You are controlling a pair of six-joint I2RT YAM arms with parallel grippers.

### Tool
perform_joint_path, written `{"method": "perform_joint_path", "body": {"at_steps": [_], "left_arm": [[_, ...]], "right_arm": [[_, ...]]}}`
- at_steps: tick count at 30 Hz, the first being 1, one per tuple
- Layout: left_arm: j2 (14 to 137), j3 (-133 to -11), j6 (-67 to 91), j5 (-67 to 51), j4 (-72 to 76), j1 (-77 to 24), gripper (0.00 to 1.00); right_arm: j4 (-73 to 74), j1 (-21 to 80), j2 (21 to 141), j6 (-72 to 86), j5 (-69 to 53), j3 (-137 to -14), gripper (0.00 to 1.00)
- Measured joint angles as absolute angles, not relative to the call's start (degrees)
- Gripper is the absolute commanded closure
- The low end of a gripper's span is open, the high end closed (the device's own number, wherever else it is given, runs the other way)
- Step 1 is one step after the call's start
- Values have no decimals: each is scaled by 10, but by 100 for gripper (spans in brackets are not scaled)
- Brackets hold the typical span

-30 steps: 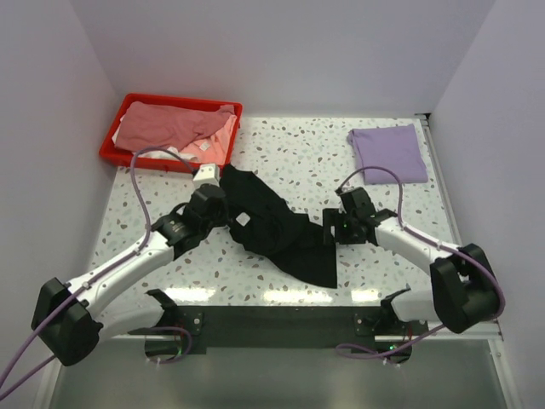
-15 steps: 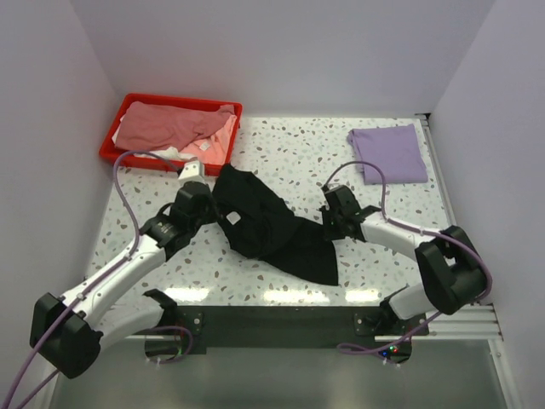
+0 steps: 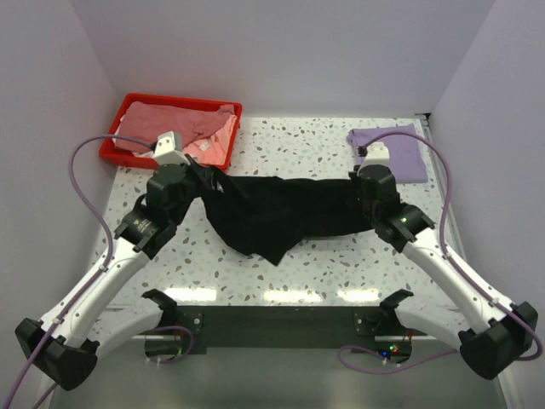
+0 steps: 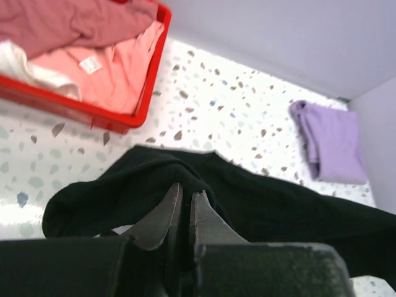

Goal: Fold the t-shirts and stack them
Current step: Flatten the tshirt out

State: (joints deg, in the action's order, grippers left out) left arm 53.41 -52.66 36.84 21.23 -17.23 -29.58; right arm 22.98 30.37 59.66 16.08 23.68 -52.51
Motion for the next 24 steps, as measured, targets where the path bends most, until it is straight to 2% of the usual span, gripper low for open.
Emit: {"method": "perform_joint_path", "body": {"at_steps": [12,24], "left_arm": [[453,-596,352,247,-155,-296,100],[329,-646,351,348,-185,-296,100]], "right_arm": [[300,304,420,110,350,-623,100],[372,304,303,127,350,-672,99]]}}
